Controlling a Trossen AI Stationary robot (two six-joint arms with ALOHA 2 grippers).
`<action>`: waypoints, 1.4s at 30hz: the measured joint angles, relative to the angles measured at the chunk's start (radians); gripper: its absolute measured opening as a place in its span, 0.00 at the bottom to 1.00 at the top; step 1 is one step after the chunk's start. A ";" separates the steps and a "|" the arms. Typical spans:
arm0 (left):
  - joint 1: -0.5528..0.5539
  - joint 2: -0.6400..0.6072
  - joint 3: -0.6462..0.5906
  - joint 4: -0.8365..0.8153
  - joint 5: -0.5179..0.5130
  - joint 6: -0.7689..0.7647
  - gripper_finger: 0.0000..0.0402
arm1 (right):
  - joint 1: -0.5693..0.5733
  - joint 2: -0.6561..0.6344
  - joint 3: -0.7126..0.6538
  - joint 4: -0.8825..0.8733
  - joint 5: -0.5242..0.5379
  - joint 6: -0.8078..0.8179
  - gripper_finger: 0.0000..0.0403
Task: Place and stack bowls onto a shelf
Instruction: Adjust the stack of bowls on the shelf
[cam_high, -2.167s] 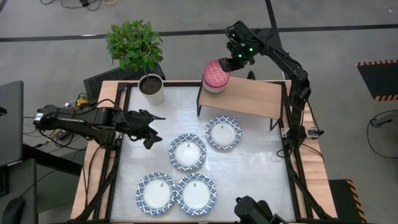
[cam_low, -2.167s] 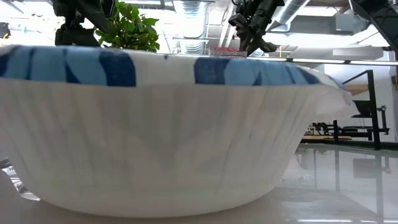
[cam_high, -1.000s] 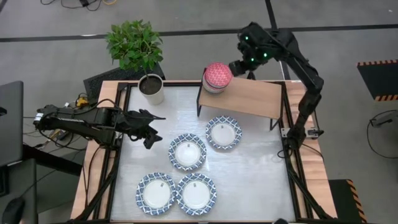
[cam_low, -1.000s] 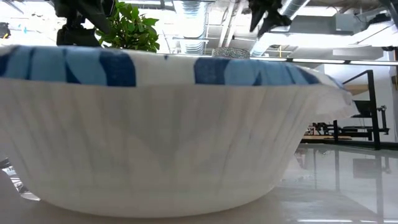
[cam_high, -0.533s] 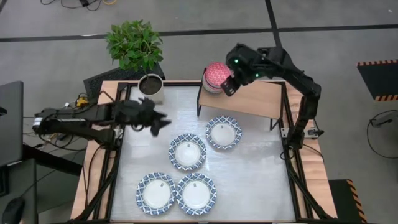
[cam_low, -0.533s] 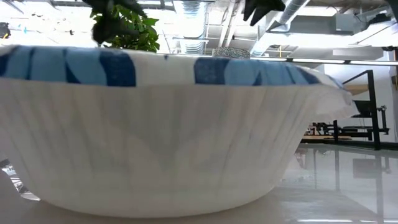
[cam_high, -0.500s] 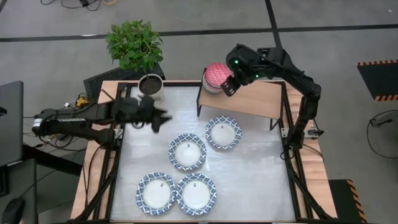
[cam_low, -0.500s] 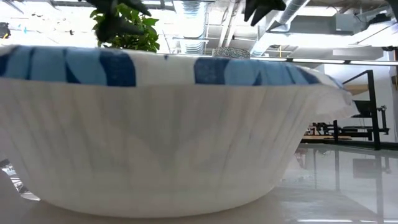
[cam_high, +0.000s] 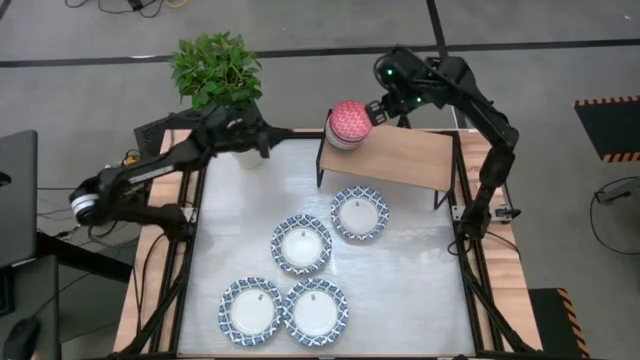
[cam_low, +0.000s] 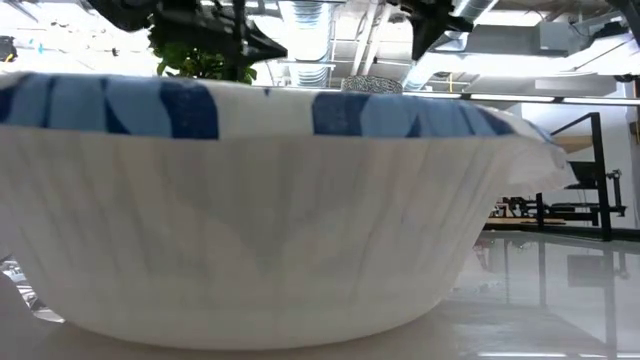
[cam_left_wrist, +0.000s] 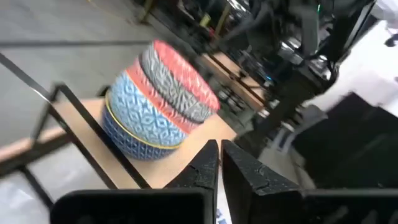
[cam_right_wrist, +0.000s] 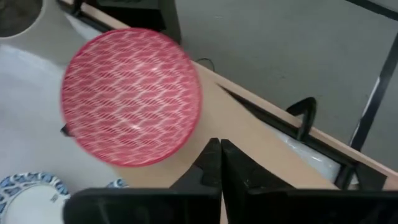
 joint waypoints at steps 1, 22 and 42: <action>0.008 0.033 0.000 0.032 0.027 -0.015 0.01 | -0.009 0.000 0.000 0.000 -0.001 -0.003 0.04; 0.022 0.336 0.217 0.098 0.100 -0.045 0.00 | -0.174 0.123 0.000 0.006 -0.174 -0.024 0.04; -0.019 0.336 0.238 -0.039 -0.092 0.110 0.00 | -0.247 0.164 0.000 0.040 -0.296 -0.053 0.04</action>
